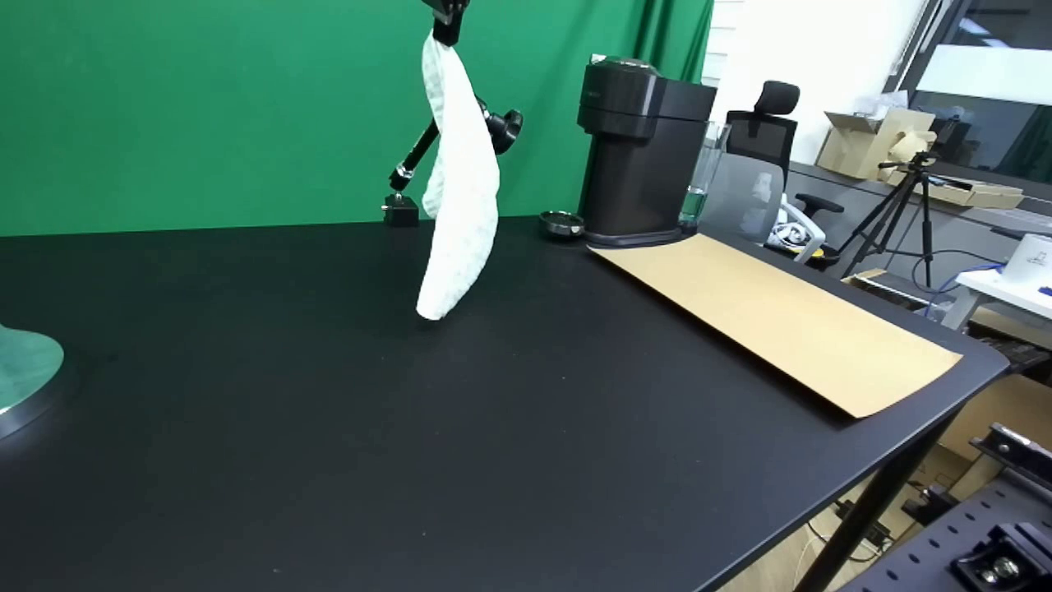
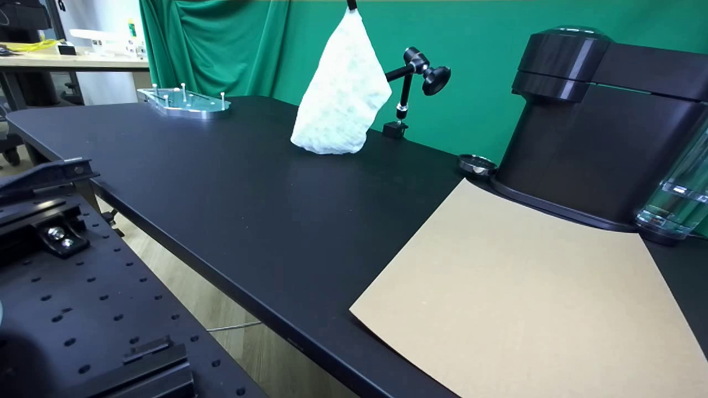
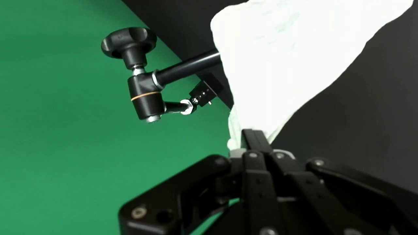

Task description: Hang the white towel on the black stand

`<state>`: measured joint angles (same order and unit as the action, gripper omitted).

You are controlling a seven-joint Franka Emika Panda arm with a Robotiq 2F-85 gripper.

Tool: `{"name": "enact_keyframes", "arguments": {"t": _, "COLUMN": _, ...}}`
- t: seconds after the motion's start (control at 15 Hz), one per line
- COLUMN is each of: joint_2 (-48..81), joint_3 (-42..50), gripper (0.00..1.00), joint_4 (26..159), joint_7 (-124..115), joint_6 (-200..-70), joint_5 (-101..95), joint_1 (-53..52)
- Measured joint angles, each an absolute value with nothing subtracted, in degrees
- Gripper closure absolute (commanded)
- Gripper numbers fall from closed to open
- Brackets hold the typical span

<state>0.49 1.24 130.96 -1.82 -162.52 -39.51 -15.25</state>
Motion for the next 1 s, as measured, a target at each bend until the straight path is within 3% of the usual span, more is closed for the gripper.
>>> {"name": "enact_keyframes", "arguments": {"t": 1.0, "joint_2": 12.2, "joint_3": -1.8, "gripper": 1.0, "joint_4": 116.6, "joint_7": -3.5, "joint_6": -149.0, "joint_5": -39.5, "joint_1": -15.4}}
